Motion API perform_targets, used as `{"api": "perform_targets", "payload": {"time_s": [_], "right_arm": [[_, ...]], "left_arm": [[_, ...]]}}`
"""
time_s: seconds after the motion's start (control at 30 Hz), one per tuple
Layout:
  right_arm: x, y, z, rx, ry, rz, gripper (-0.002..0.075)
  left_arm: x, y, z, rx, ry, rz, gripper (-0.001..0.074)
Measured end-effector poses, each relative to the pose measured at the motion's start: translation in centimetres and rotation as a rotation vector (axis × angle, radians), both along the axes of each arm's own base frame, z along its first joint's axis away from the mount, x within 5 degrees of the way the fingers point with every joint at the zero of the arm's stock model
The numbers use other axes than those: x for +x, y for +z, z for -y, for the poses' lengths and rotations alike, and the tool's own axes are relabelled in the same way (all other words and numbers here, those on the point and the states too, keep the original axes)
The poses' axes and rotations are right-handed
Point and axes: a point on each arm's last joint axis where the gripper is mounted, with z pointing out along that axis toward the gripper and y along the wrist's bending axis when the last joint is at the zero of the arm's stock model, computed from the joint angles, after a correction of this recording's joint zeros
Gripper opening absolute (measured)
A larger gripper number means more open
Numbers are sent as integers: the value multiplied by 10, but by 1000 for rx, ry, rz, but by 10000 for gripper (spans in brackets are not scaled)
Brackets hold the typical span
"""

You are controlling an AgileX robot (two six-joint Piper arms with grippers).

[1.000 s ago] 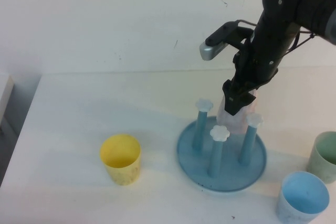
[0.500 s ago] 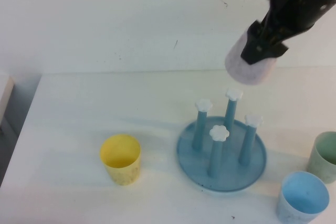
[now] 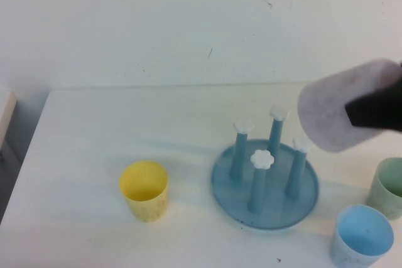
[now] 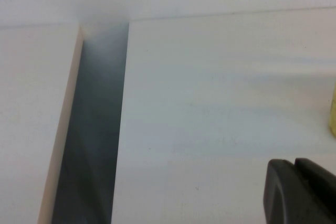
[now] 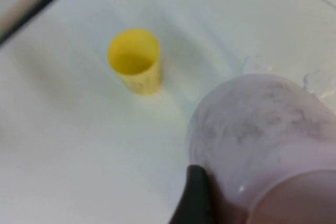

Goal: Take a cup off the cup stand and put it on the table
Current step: Hand over the cup

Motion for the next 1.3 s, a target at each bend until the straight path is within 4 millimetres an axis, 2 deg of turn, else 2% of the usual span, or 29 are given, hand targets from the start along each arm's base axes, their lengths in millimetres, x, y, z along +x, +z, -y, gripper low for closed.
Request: {"api": "perform_targets", "payload": {"time_s": [0.23, 0.37, 0.57, 0.8, 0.97, 1.13, 1.23, 1.3], "right_arm": [[-48, -70, 28, 396, -290, 5, 576], [-64, -94, 33, 570, -385, -18, 576], [-69, -110, 28, 747, -401, -141, 576], [-62, -120, 19, 777, -362, -291, 576], [-52, -134, 4, 811, -266, -516, 576], [-33, -157, -10, 862, -146, -720, 576], [-15, -173, -9, 888, -118, -794, 576], [0, -185, -4, 902, -168, -822, 576]], "left_arm": [[0, 0, 0, 0, 0, 0, -3], [0, 0, 0, 0, 0, 0, -3], [0, 0, 0, 0, 0, 0, -3], [0, 0, 0, 0, 0, 0, -4], [0, 0, 0, 0, 0, 0, -4], [0, 0, 0, 0, 0, 0, -3], [0, 0, 0, 0, 0, 0, -4], [0, 0, 0, 0, 0, 0, -3]]}}
